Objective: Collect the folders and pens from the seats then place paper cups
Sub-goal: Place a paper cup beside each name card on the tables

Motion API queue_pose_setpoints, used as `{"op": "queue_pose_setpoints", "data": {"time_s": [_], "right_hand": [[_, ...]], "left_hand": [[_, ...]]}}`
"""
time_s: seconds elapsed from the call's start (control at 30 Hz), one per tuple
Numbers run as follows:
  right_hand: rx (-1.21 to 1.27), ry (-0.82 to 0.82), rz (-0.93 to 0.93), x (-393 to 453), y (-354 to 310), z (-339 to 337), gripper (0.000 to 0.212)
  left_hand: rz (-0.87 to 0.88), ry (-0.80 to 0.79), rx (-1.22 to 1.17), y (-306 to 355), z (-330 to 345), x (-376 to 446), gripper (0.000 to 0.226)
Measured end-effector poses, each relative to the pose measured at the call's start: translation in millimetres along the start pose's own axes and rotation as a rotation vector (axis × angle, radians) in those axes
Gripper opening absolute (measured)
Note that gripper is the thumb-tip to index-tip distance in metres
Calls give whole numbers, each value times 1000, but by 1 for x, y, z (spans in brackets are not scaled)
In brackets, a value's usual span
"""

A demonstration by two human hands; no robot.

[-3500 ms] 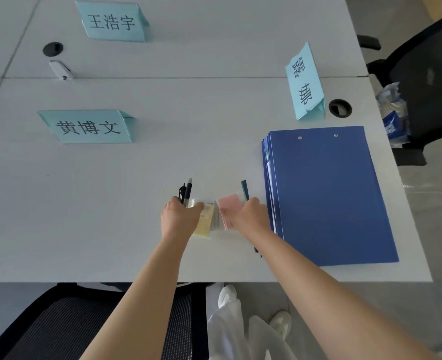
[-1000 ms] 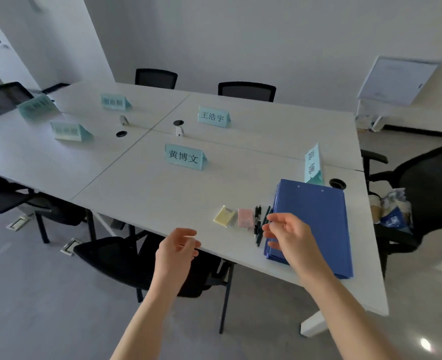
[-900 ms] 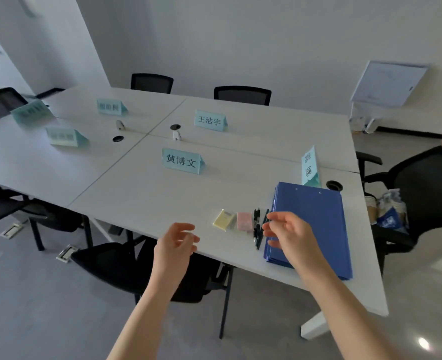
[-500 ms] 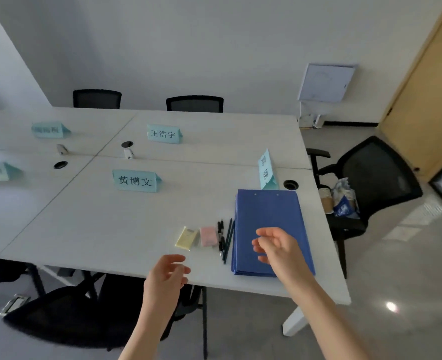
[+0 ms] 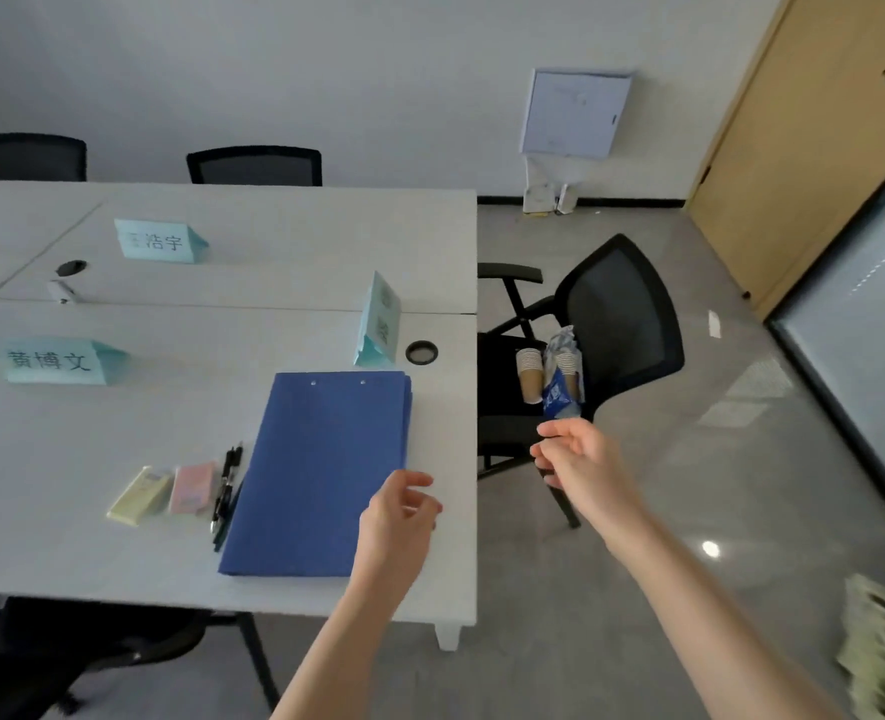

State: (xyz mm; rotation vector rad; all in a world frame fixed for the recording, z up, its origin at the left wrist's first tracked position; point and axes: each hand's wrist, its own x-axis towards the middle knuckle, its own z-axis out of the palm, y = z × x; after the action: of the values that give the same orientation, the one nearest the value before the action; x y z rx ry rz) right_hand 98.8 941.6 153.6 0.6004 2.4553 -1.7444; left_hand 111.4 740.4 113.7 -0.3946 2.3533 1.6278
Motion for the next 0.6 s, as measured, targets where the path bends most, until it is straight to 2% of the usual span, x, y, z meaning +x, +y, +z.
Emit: {"op": "queue_pose_setpoints", "data": {"time_s": [0.23,0.43,0.6], "right_hand": [[-85,-29,12,99,19,-84,18],[-162,-83,4,203,23,-104,19],[-196,-197,7,304,28,-106,20]], "left_hand": [[-18,-38,60,41,115,41,23],[-20,-16,49,69,167,125,27],[-71,-5,36,89,204,215,31]]}}
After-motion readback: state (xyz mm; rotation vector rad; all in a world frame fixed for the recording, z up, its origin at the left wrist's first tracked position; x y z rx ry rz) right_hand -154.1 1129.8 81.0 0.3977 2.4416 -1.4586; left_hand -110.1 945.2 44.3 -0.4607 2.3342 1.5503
